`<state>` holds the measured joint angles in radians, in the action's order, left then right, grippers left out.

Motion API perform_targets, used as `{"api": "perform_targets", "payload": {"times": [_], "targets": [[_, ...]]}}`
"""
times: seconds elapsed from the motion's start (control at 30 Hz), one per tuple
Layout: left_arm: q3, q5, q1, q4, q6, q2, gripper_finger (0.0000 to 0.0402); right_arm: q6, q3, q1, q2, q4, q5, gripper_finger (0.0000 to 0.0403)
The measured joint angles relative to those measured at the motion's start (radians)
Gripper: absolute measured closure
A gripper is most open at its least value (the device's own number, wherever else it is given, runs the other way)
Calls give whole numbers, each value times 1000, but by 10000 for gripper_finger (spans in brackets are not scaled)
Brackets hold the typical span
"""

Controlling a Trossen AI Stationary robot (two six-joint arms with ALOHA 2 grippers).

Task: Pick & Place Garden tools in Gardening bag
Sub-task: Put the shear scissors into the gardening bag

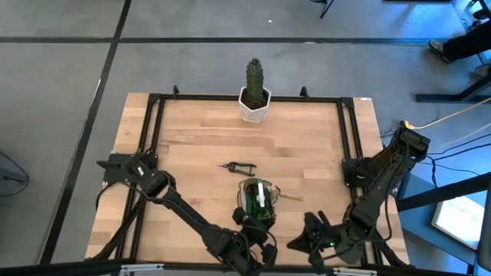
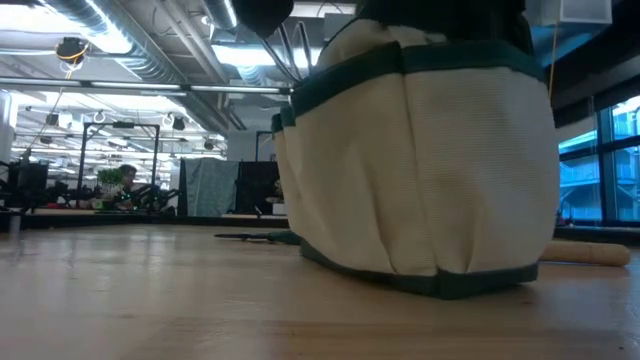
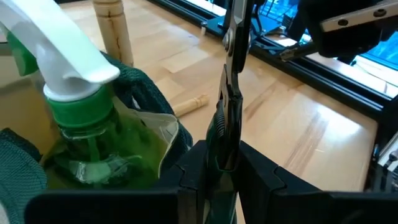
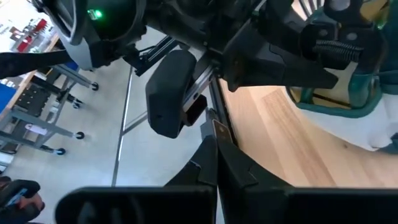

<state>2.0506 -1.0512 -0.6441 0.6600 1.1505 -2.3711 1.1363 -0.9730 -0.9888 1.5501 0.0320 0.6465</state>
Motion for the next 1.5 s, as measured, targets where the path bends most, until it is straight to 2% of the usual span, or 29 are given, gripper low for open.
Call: {"api": "perform_targets", "payload": {"times": [0.43, 0.63, 0.73, 1.03, 1.5], "targets": [[0, 65, -6, 24, 14, 0, 344, -53, 0, 53, 0, -17, -21, 403], [-1, 67, -18, 37, -40, 30, 275, -53, 0, 52, 0, -17, -29, 403], [-1, 66, -17, 68, -45, 50, 261, -53, 0, 52, 0, -20, -40, 403], [-1, 78, -16, 78, -56, 56, 260, -53, 0, 52, 0, -20, -45, 403], [-1, 69, 15, 100, -226, 114, 259, -53, 0, 52, 0, -22, -46, 402]]}}
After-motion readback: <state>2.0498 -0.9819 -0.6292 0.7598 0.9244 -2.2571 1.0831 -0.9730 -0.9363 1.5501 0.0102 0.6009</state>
